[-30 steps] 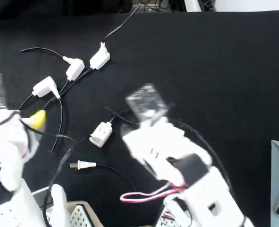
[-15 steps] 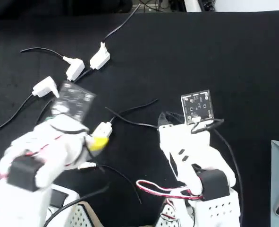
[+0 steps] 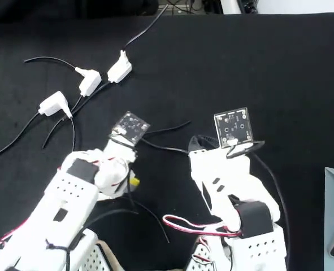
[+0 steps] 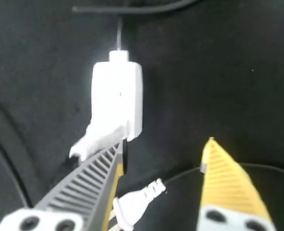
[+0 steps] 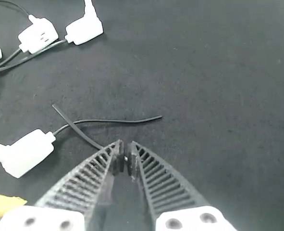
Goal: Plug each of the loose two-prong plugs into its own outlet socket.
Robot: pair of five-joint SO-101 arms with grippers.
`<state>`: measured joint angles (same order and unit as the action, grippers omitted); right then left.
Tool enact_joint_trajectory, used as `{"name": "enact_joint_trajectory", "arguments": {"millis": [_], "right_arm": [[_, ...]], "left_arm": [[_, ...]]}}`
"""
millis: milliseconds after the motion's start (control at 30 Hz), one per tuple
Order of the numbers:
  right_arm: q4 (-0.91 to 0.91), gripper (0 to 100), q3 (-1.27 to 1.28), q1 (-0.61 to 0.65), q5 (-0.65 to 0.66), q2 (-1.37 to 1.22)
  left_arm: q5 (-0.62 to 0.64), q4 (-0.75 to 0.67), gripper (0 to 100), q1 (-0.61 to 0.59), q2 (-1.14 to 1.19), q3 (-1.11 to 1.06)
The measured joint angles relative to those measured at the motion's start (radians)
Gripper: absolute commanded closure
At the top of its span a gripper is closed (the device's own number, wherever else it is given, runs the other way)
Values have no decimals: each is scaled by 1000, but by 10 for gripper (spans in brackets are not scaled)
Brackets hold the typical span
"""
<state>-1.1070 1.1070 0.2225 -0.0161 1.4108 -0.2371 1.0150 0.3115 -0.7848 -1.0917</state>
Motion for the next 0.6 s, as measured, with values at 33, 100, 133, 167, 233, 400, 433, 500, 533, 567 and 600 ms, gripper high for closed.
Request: {"name": "enact_joint_trajectory", "arguments": {"millis": [33,100,133,167,233,400,433,500,533,567,600], "right_arm": [[0,984,0,0,0,0],[0,984,0,-3,0,0],[0,984,0,-3,0,0],[0,984,0,-2,0,0],[0,984,0,-2,0,0],[0,984,0,-3,0,0],[0,984,0,-3,0,0],[0,984,0,-2,0,0],[0,984,0,-2,0,0],[0,984,0,-3,0,0],[0,984,0,-3,0,0]], "left_arm": [[0,-14,758,12,15,0],[0,-37,758,37,43,0],[0,-49,758,48,52,0],[0,-60,758,54,60,-6],[0,-78,758,60,78,-9],[0,-89,758,60,163,-9],[0,-89,758,60,190,-9],[0,-89,758,60,249,3],[0,-89,758,60,282,15],[0,-89,758,52,318,35],[0,-89,758,34,356,55]]}}
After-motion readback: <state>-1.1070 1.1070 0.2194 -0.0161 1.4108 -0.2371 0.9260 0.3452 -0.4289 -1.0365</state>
